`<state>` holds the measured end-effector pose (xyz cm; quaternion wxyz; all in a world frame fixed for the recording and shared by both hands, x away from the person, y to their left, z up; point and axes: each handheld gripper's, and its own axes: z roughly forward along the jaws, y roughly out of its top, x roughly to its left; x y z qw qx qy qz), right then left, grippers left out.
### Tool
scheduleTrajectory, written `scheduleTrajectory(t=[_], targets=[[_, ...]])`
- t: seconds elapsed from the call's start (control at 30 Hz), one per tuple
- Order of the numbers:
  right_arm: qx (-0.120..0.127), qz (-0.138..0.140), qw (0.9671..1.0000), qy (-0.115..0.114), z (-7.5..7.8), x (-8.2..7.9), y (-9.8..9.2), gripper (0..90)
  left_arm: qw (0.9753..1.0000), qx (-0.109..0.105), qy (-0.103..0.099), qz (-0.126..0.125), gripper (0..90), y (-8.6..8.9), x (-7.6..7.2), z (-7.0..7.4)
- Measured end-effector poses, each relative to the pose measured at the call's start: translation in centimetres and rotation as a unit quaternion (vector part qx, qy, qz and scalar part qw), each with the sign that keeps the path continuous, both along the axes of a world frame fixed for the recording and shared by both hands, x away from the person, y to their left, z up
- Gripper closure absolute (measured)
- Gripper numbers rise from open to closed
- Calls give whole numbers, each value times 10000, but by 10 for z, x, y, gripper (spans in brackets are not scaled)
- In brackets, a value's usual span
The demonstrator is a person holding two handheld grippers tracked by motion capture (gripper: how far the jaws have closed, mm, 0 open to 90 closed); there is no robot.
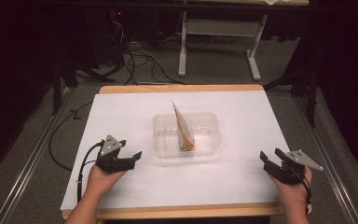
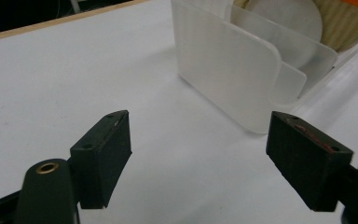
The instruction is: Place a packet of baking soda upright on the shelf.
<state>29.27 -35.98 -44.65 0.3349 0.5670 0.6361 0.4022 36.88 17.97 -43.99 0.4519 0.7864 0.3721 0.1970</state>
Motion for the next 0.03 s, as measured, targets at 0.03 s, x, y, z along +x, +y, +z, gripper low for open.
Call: scheduleTrajectory(t=[0.03], targets=[[-7, 52, 10000, -26, 2, -1, 3, 370, 10000, 0, 0, 0, 226, 0, 0, 0]])
